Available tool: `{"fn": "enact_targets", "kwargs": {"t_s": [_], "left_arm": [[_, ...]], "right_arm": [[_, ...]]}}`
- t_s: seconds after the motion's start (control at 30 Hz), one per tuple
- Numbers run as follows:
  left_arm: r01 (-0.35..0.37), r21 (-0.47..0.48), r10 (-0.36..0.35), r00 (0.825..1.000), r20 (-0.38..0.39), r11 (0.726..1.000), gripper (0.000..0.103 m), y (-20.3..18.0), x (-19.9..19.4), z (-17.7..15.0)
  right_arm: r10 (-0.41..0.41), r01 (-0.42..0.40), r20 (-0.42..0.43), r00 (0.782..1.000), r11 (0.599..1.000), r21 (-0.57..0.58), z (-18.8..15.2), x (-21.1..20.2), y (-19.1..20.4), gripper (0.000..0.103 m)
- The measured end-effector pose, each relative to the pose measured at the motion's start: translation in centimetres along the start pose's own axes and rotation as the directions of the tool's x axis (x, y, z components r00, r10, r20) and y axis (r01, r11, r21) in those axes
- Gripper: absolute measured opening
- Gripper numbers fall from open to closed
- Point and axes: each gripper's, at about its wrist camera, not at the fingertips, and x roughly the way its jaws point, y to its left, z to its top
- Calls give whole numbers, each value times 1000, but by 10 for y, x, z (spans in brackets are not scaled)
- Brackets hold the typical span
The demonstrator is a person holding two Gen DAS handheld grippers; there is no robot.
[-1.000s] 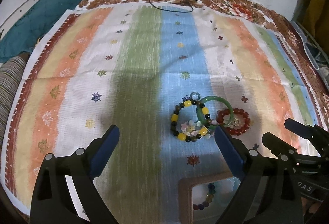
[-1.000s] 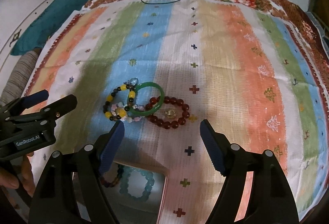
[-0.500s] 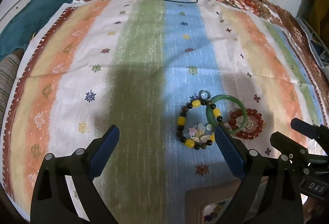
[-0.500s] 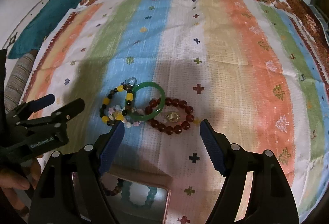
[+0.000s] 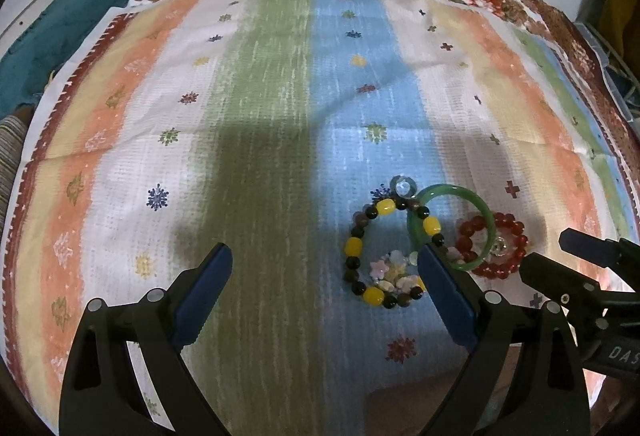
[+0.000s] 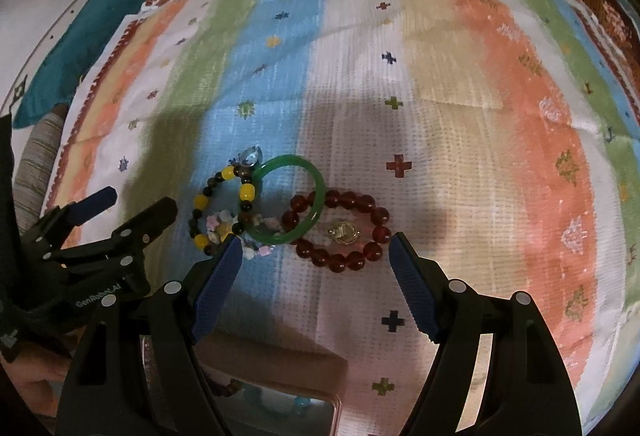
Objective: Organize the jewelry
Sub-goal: 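Move both open tools back to the remaining bracelets, then close right tool on the green jade bangle while left tool grasps the yellow-black bracelet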
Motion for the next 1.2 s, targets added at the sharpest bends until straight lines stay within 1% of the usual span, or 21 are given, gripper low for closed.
{"fn": "enact_targets", "kwargs": {"t_s": [0.17,0.3,0.37,0.4,0.57,0.63,0.77,0.83,0.87,0.93,1.03,1.07,1.17,1.2], "left_arm": [[-16,-1,16,1000,-9,1000,92,3,10,4],[-12,-5,12,1000,-17,1000,92,5,15,6],[-9,-8,9,1000,-22,1000,92,6,18,7],[-9,-7,9,1000,-25,1000,92,7,20,7],[-25,-8,24,999,-41,1000,92,9,30,8],[-20,-7,20,999,-48,1000,91,9,33,9],[-19,5,19,998,-53,1000,90,7,39,9],[-19,10,19,998,-54,1000,89,6,41,10],[-20,12,21,998,-55,1000,88,6,43,10],[-23,15,24,998,-59,1000,85,6,47,11],[-30,23,32,997,-64,999,81,5,51,12],[-35,28,37,997,-67,999,78,5,53,12],[-34,42,38,996,-76,999,76,4,57,11],[-36,45,39,996,-80,998,72,3,58,11]], "right_arm": [[35,-34,-30,999,999,37,3,10,-4,76],[51,-49,-46,998,997,60,7,17,-6,75],[68,-63,-56,996,995,74,8,20,-9,72],[70,-66,-62,996,995,77,9,22,-9,66],[84,-77,-79,993,993,88,12,29,-10,64],[98,-89,-88,991,991,97,13,33,-11,57],[112,-101,-107,988,989,110,15,41,-14,50],[120,-106,-115,986,988,115,16,45,-15,44],[124,-110,-118,985,987,118,17,46,-15,42],[133,-118,-128,983,986,121,18,49,-15,34],[142,-127,-135,981,985,115,17,52,-13,26],[145,-130,-135,980,985,114,17,52,-13,25],[146,-132,-133,980,985,108,17,53,-12,22],[146,-132,-131,981,985,109,17,53,-12,21]]}}
